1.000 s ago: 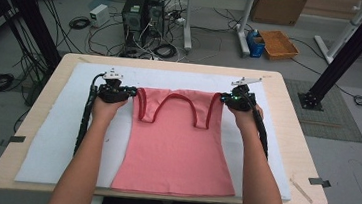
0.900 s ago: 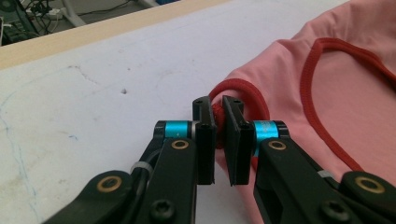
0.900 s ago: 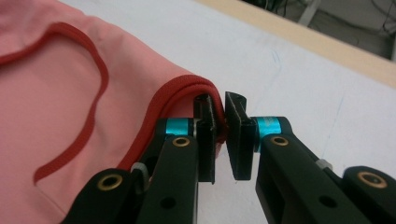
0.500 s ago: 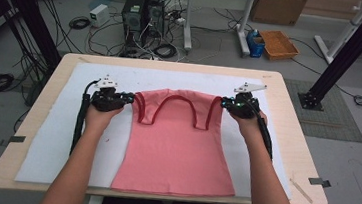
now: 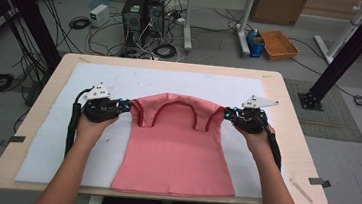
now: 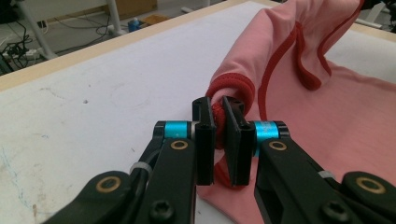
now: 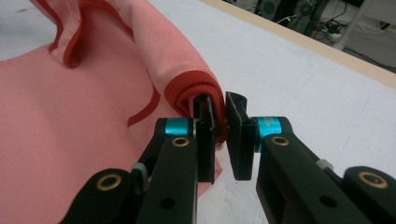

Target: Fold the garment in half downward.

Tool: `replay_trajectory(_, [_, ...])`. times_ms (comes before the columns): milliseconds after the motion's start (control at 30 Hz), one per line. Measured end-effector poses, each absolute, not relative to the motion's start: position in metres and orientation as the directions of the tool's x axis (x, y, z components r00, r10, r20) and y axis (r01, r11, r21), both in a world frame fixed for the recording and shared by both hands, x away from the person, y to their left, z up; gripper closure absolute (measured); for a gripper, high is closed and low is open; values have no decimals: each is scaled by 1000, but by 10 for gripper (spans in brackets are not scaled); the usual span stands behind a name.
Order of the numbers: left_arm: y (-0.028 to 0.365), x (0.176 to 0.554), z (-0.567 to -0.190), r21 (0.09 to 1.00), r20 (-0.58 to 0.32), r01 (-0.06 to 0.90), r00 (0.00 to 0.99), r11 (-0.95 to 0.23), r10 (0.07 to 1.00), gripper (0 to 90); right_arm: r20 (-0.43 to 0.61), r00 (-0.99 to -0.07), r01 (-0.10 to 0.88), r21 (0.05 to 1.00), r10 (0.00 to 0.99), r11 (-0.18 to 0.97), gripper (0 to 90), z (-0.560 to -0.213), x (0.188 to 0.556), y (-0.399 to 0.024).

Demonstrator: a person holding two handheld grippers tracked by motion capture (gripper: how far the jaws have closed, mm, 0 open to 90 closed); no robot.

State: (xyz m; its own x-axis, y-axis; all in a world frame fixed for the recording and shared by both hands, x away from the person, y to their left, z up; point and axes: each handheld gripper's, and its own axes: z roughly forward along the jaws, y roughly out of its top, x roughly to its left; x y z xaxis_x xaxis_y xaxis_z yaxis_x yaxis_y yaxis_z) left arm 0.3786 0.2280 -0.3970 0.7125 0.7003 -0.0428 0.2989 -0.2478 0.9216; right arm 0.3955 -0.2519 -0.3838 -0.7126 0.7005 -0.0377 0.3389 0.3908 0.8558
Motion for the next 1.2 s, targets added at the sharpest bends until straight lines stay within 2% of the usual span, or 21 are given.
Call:
replay_trajectory(333, [232,345,-405,933,-51,275,741,-232,669,831,-42,-747,300,869,664,393,828,-394,362,-260])
replay_trajectory(733, [227,300,-429,913,-38,273,796,-303,604,830,-68,-786,280,848,615,451,826,-427,306,-264])
replay_trajectory(1200, [237,275,-440,906,-41,278,807,-319,589,813,-101,-811,262,818,576,512,808,-442,279,-270])
